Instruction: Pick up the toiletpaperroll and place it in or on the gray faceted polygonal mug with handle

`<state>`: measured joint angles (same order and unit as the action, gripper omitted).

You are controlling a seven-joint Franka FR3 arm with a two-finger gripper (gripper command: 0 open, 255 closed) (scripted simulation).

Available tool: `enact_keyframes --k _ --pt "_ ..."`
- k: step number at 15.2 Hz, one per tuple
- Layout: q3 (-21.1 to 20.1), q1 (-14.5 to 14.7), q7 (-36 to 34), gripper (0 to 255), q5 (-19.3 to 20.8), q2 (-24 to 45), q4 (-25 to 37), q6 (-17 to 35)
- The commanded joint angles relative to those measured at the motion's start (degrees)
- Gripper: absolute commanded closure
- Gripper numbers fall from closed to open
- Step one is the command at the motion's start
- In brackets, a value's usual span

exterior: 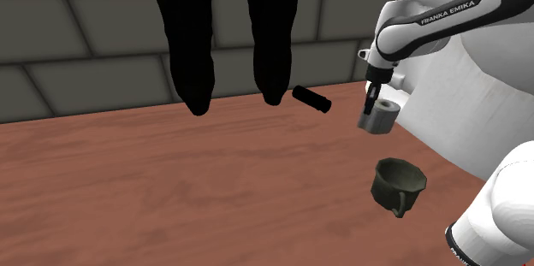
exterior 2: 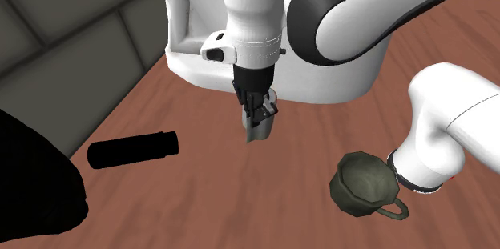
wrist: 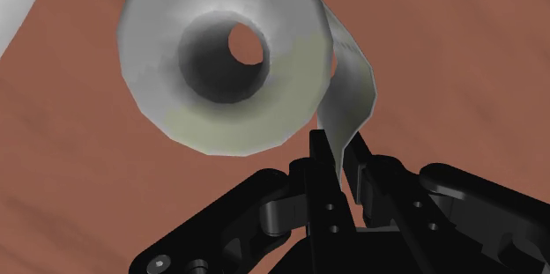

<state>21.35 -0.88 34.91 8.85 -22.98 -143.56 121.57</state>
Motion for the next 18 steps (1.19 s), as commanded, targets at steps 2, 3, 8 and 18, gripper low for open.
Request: enact_keyframes --k 2,3,8,18 --pt "-0.3 -0.1 0.0 255 0.1 -1.1 1.3 -2.4" --pt "-0.4 -0.1 -0.1 255 0.1 -1.4 1.8 -3.2" --pt "-1.0 -0.1 -0.2 255 0.0 -2.8 4.7 -7.4" --pt "-2.1 0.1 -0.3 255 -0.5 -4.3 11.2 -15.4"
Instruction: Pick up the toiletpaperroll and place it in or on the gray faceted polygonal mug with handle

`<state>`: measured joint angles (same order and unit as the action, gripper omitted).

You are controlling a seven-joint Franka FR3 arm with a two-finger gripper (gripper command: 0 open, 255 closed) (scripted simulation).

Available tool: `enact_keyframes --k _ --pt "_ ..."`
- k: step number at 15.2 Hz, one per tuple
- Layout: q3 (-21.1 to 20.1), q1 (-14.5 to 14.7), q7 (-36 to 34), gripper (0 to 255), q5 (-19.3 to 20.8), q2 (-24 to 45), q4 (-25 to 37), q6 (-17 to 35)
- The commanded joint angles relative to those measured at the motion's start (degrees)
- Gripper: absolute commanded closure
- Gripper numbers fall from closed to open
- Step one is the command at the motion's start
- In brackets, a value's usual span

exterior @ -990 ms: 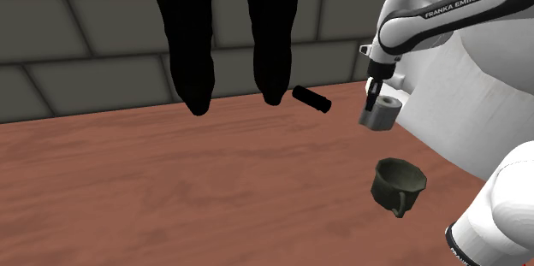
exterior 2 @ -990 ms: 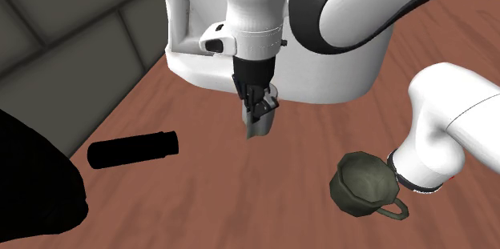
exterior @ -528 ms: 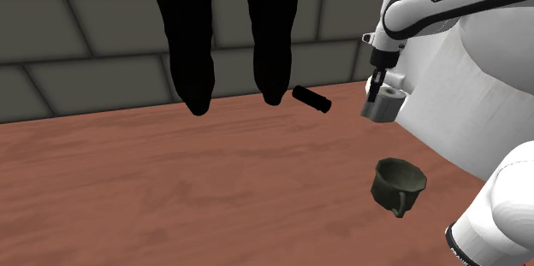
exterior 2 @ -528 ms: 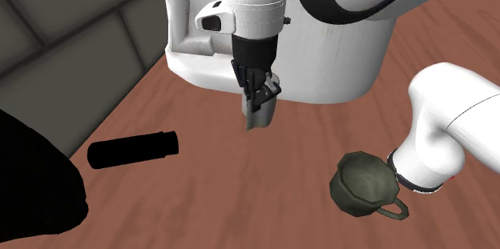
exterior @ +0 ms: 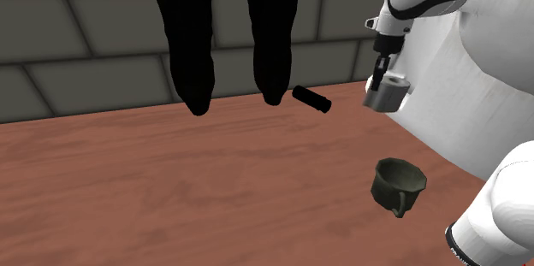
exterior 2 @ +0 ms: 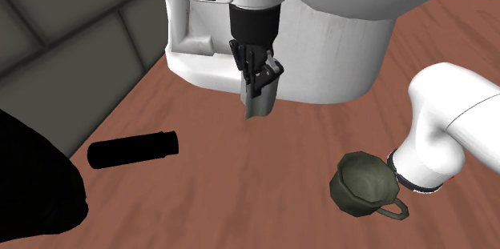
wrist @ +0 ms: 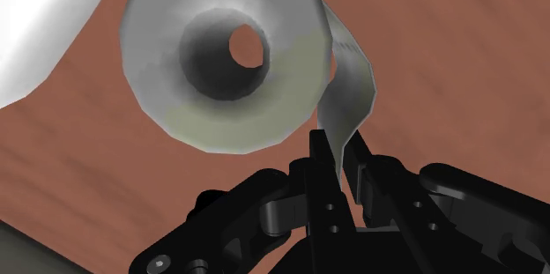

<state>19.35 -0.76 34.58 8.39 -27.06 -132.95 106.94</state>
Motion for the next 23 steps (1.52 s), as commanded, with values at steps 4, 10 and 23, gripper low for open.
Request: enact_keyframes --k 4,10,23 --pt "-0.4 0.1 0.0 255 -0.2 -0.4 3.5 -3.9" --pt "-5.6 0.3 -5.4 255 -0.6 -10.3 -2.4 -8.2" --pt "-20.1 3.8 -19.2 255 -9.7 -31.6 -11.5 -21.0"
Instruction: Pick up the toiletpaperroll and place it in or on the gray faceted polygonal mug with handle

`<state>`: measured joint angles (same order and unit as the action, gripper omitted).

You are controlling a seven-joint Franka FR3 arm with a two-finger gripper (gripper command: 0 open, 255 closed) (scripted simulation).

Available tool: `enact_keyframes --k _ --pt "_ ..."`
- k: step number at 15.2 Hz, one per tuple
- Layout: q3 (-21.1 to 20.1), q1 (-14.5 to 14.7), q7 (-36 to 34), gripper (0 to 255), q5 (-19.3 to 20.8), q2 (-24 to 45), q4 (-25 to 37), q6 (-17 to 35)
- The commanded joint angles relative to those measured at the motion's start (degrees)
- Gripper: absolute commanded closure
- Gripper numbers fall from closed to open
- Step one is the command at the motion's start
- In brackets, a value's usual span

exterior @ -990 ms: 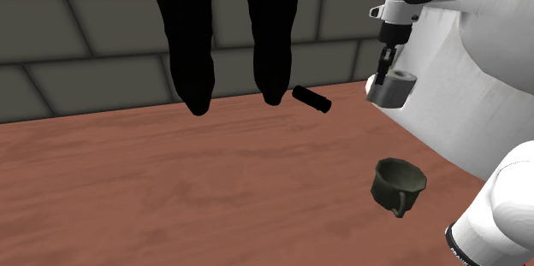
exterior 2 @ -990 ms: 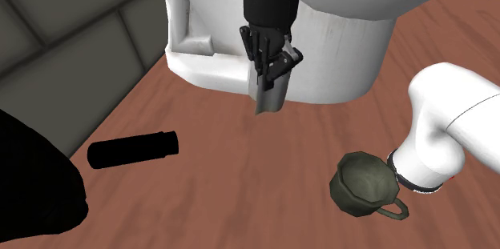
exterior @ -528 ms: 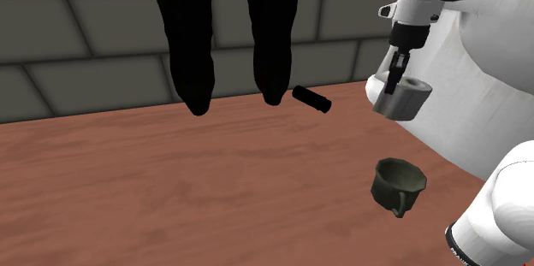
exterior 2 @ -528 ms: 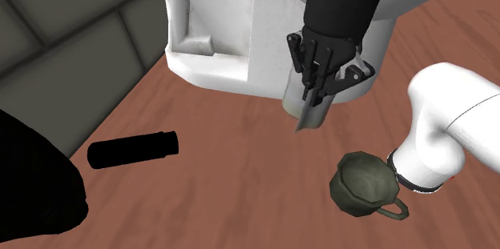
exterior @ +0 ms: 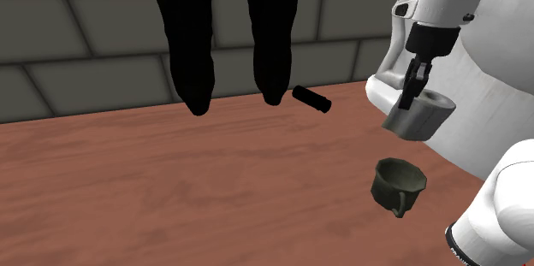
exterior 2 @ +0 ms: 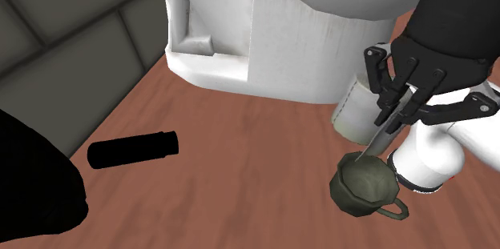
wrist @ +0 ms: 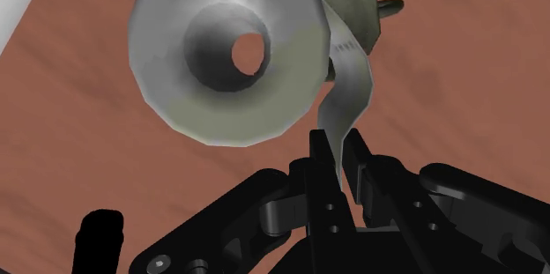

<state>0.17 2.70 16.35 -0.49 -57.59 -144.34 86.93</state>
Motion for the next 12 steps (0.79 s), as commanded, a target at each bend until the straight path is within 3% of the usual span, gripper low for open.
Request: enact_keyframes --k 1,5,12 --pt "-2.1 0.8 -2.1 255 -1.9 -2.4 -0.3 -2.0" --pt "-6.6 2.4 -6.4 255 -6.0 -6.4 -0.4 -5.7" --pt "-7.1 2.8 -6.3 255 -6.5 -8.8 -6.9 -1.7"
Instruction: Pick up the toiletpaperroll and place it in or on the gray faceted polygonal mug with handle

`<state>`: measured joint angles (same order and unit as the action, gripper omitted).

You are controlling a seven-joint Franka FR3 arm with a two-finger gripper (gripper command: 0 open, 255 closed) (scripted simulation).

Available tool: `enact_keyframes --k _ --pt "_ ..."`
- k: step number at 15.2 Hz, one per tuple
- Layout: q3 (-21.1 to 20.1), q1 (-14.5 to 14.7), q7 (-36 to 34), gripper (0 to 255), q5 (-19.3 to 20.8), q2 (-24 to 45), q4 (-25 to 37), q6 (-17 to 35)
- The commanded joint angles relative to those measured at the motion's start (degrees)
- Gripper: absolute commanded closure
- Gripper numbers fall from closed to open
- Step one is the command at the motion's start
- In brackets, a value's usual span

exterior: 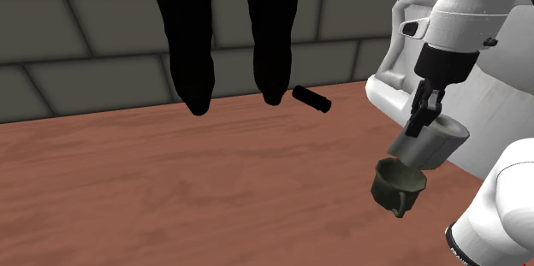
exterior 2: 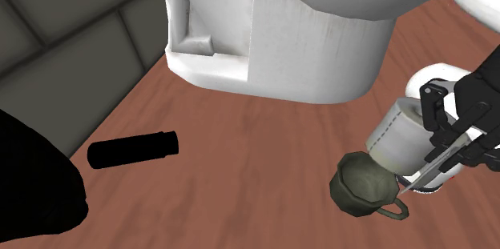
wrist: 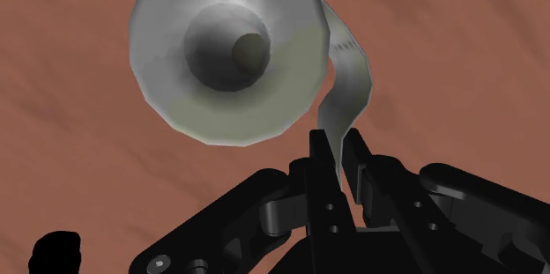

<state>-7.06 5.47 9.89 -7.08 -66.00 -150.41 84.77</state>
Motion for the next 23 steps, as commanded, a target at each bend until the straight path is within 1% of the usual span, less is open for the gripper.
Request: enact_keyframes --k 1,14,21,22,23 --pt "0.0 0.1 0.2 255 0.0 -0.7 -1.7 1.0" --pt "-1.3 0.9 0.3 255 -1.4 -4.1 -13.0 8.9" --pt "-1.3 0.9 0.3 255 -1.4 -4.1 -13.0 8.9" --pt "-1.3 0.9 0.3 0 -1.4 -4.1 -13.0 8.9" --pt "-1.3 0.9 0.3 0 -1.4 -4.2 -13.1 8.9"
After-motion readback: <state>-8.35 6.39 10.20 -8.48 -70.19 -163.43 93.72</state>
